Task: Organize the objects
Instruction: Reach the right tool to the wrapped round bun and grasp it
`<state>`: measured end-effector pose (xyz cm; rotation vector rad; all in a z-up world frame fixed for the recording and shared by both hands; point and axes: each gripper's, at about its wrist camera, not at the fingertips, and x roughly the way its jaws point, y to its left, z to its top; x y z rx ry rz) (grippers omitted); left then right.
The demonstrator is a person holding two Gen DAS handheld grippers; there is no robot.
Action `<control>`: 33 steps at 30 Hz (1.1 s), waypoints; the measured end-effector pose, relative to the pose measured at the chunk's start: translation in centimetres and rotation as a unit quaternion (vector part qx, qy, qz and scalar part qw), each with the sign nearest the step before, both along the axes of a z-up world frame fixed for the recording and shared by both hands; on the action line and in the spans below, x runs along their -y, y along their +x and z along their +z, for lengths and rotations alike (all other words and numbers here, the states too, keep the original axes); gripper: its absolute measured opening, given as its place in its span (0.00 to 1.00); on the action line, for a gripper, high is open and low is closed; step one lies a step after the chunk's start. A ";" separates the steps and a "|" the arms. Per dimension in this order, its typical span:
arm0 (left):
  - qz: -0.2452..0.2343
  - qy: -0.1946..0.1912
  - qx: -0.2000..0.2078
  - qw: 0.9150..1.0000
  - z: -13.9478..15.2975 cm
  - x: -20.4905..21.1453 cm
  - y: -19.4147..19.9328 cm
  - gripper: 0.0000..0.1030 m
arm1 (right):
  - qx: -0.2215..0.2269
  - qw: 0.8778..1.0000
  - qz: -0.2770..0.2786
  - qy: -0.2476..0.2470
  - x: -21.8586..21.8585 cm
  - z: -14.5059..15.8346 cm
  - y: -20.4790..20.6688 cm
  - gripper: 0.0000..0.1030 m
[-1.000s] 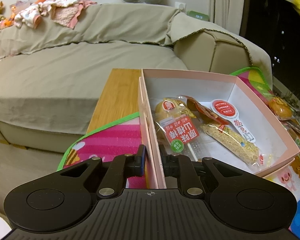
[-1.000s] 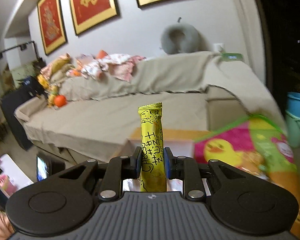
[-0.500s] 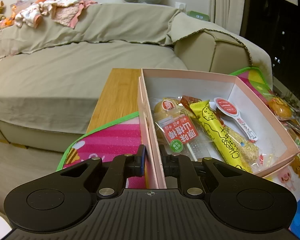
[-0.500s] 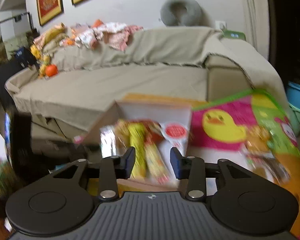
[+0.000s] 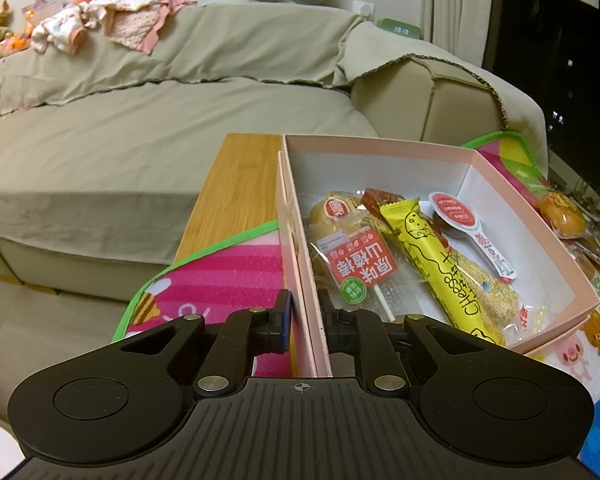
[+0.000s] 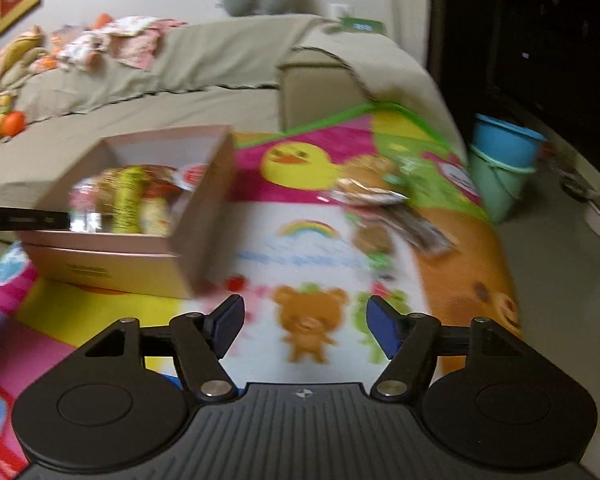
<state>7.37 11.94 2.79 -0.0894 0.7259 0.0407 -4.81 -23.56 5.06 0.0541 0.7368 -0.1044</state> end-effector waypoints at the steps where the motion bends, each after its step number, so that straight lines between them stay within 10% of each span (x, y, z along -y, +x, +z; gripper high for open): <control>1: 0.000 0.000 0.000 1.000 0.0 0.0 0.0 0.14 | -0.001 1.000 -0.009 0.000 0.6 -0.2 0.0 0.70; 9: 0.000 0.000 0.000 1.000 0.0 0.0 0.0 0.14 | 0.004 0.999 -0.046 0.000 3.3 -0.6 1.9 0.77; 18: 0.000 -0.003 -0.001 1.000 -0.1 -0.1 -0.1 0.15 | 0.025 0.996 -0.084 0.012 6.0 1.1 13.0 0.86; 23: -0.001 -0.003 -0.001 1.000 -0.1 -0.1 -0.2 0.15 | -0.038 0.993 -0.108 -0.022 6.6 -2.1 19.4 0.85; 26: -0.002 -0.006 -0.001 1.000 -0.1 -0.1 -0.3 0.15 | -0.046 0.993 -0.108 -0.021 6.7 -2.8 19.2 0.58; 33: 0.000 -0.007 0.001 1.000 -0.2 -0.2 -0.2 0.15 | -0.017 0.998 -0.054 -0.031 5.2 0.3 12.2 0.57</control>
